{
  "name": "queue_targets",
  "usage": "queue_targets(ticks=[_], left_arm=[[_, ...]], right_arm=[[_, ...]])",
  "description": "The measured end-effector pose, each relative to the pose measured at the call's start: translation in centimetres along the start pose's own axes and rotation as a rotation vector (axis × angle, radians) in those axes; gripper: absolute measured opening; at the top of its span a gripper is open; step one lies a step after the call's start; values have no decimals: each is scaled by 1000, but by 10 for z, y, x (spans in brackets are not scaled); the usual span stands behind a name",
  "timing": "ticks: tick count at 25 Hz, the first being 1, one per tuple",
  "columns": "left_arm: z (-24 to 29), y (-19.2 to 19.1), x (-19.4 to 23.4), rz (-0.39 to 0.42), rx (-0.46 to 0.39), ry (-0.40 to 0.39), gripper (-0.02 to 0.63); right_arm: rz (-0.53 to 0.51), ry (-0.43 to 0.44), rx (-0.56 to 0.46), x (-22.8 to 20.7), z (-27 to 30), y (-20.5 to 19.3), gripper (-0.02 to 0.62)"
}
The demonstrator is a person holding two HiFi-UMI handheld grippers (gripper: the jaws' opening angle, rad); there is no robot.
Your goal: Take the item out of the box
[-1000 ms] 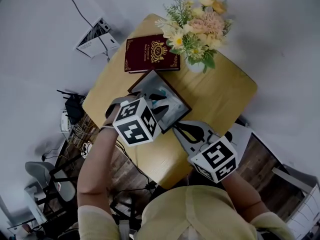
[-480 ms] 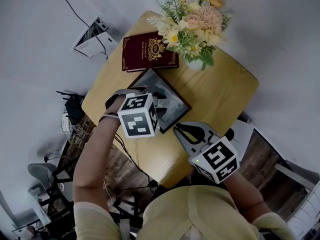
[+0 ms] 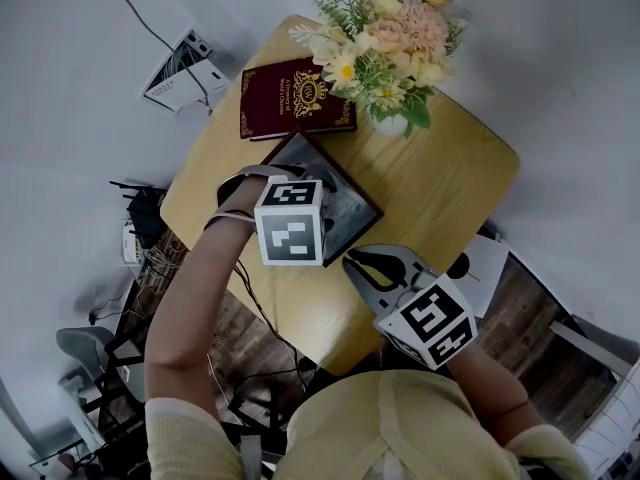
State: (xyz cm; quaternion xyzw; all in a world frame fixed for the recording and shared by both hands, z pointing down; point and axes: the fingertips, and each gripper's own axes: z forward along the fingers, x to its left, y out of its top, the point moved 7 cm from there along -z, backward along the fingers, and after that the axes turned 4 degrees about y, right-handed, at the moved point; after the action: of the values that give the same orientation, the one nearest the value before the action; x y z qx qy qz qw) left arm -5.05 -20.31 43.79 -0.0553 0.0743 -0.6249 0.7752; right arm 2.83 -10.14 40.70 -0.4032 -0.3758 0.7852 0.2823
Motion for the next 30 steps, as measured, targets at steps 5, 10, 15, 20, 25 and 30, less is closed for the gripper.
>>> queue_targets(ticks=[5,10,15,20,25,30], left_arm=[[20,1,-1,45,39,-36,236],[32,-2,0,84,109,-22,236],[36,-4,0,78,117,-26,236],[37,-5,-1,82,113,-20,236],[38,-5,-1,84,103,-32,227],[36,-6,-2,123,87,-25,184]], right_arm=[[13,-7,1,-3,-2,-3,34],[35,-16,-11,-7,-6,-4,34],[48,-34,-18,-12,-9,-5,34],[51,-39,-21,-13,-9,-5,34],[51,-36,-16,-11,-6,-7,34],[47,-32,-16,-7,-4,-7,34]])
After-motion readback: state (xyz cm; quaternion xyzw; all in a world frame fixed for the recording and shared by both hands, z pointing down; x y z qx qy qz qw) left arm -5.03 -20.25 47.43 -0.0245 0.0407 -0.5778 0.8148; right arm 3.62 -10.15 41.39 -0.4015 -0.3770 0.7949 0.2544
